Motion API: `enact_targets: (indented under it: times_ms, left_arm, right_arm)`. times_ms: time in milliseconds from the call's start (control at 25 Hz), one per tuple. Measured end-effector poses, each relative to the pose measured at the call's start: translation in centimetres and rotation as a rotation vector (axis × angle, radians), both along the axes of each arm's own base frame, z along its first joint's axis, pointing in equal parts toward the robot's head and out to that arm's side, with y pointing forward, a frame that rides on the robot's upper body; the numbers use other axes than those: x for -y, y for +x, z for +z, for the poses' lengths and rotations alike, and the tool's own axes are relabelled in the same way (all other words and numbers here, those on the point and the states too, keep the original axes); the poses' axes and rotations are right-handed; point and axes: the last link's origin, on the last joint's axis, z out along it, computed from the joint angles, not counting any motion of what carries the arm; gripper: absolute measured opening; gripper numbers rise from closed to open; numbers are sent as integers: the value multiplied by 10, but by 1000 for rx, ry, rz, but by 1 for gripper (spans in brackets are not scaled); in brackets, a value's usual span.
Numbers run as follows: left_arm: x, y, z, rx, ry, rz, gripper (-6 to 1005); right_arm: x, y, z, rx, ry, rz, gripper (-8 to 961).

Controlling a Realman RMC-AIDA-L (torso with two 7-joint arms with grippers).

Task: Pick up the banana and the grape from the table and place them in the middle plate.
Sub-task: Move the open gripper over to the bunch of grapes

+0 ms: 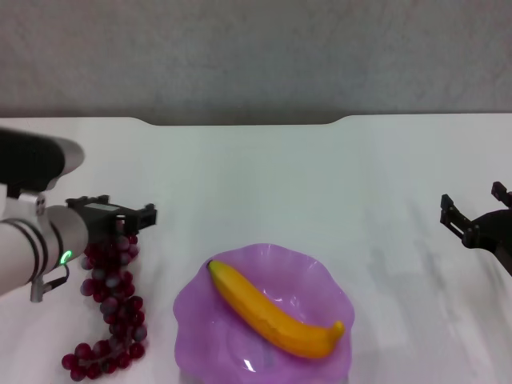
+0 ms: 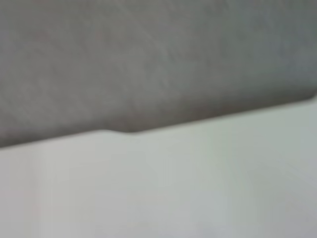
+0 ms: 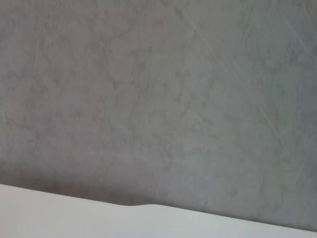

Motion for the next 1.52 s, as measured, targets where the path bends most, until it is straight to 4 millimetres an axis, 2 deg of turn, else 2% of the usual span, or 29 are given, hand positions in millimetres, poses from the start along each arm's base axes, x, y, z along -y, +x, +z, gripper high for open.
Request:
enact_targets:
  times_ms: [80, 280, 400, 440, 520, 720, 1080, 1520]
  left_arm:
    - [1, 8, 3, -8, -53, 3, 807]
    - [5, 18, 27, -65, -146, 17, 801]
    - [9, 14, 39, -102, -172, 46, 804]
    - [11, 7, 45, -113, -183, 77, 803]
    - [12, 2, 47, -114, -185, 96, 802]
    - [12, -15, 38, -103, -221, 160, 800]
    - [3, -20, 14, -49, -276, 168, 797]
    - [-4, -33, 11, -49, -237, 176, 798]
  right_arm:
    - [0, 0, 0, 1, -1, -1, 891]
    - [-1, 0, -2, 7, -14, -1, 891]
    - [0, 0, -3, 9, -17, -1, 891]
    - [0, 0, -3, 9, -18, -1, 891]
    - [0, 0, -3, 8, -19, 0, 891]
    - [0, 0, -3, 9, -19, -1, 891]
    - [0, -1, -3, 8, -19, 0, 891]
    - [1, -5, -8, 14, -38, 22, 891]
